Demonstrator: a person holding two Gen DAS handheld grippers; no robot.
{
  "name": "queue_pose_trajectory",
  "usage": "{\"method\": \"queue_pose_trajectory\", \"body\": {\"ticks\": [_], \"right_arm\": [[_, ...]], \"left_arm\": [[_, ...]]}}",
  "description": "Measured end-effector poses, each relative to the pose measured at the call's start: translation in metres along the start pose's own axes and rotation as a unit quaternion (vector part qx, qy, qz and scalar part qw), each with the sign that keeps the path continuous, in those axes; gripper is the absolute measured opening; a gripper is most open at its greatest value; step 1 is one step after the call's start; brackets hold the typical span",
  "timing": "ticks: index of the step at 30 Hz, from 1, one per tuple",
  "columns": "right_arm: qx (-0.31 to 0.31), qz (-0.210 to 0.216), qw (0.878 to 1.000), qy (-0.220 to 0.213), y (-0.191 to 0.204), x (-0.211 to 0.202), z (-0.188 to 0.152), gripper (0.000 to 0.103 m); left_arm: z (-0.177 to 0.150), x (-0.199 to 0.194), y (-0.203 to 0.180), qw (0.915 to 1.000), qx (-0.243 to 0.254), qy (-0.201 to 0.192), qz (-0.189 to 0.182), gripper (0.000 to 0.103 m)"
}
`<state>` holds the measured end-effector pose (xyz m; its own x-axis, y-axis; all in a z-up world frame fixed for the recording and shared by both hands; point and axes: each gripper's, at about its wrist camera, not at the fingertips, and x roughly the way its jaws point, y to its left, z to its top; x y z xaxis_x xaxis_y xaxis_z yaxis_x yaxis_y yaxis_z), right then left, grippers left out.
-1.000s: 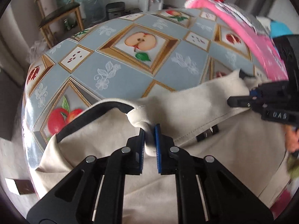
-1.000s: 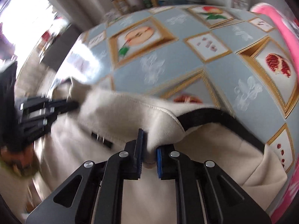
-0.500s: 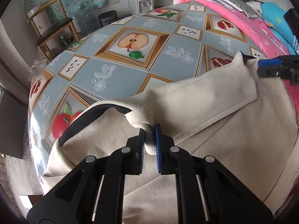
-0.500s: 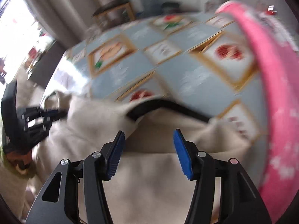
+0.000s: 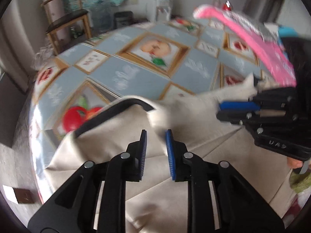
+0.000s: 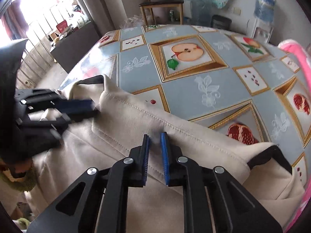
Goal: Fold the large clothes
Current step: 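Open both grippers and smooth the folded jacket edge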
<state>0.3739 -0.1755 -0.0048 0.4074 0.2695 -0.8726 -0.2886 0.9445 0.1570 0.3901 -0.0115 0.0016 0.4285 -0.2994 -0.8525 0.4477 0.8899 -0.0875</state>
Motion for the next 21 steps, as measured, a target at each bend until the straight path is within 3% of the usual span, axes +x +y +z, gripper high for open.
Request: {"method": "queue_pose_trajectory", "body": {"ticks": [3, 8, 11, 12, 14, 16, 17, 19, 21], "right_arm": [[-0.010, -0.005, 1.000, 0.001, 0.003, 0.005, 0.001, 0.013], [-0.015, -0.009, 1.000, -0.001, 0.005, 0.002, -0.002, 0.013], [-0.023, -0.017, 1.000, 0.013, 0.000, -0.006, -0.007, 0.013], [-0.029, -0.051, 0.998, 0.024, -0.007, -0.009, -0.012, 0.013], [-0.010, -0.067, 0.997, 0.033, -0.031, -0.016, -0.020, 0.013], [0.058, -0.033, 0.997, 0.026, -0.062, -0.031, -0.025, 0.013], [0.100, 0.005, 0.995, 0.018, -0.078, -0.041, -0.027, 0.014], [0.155, 0.047, 0.987, 0.009, -0.101, -0.054, -0.032, 0.025], [0.185, 0.065, 0.980, 0.018, -0.114, -0.054, -0.037, 0.044]], "left_arm": [[0.006, -0.023, 0.014, 0.9976, -0.041, -0.042, -0.037, 0.019], [0.017, 0.009, -0.014, 0.9940, -0.035, 0.023, -0.101, 0.019], [0.010, 0.036, -0.024, 0.9955, -0.028, 0.051, -0.075, 0.019], [0.007, 0.034, -0.024, 0.9961, -0.028, 0.036, -0.075, 0.019], [0.002, 0.033, -0.024, 0.9958, -0.031, 0.030, -0.081, 0.019], [-0.001, 0.033, -0.023, 0.9956, -0.032, 0.025, -0.085, 0.019], [-0.001, 0.033, -0.023, 0.9955, -0.033, 0.024, -0.085, 0.019], [-0.001, 0.034, -0.023, 0.9956, -0.032, 0.022, -0.085, 0.019], [-0.001, 0.034, -0.022, 0.9957, -0.028, 0.020, -0.086, 0.019]]}}
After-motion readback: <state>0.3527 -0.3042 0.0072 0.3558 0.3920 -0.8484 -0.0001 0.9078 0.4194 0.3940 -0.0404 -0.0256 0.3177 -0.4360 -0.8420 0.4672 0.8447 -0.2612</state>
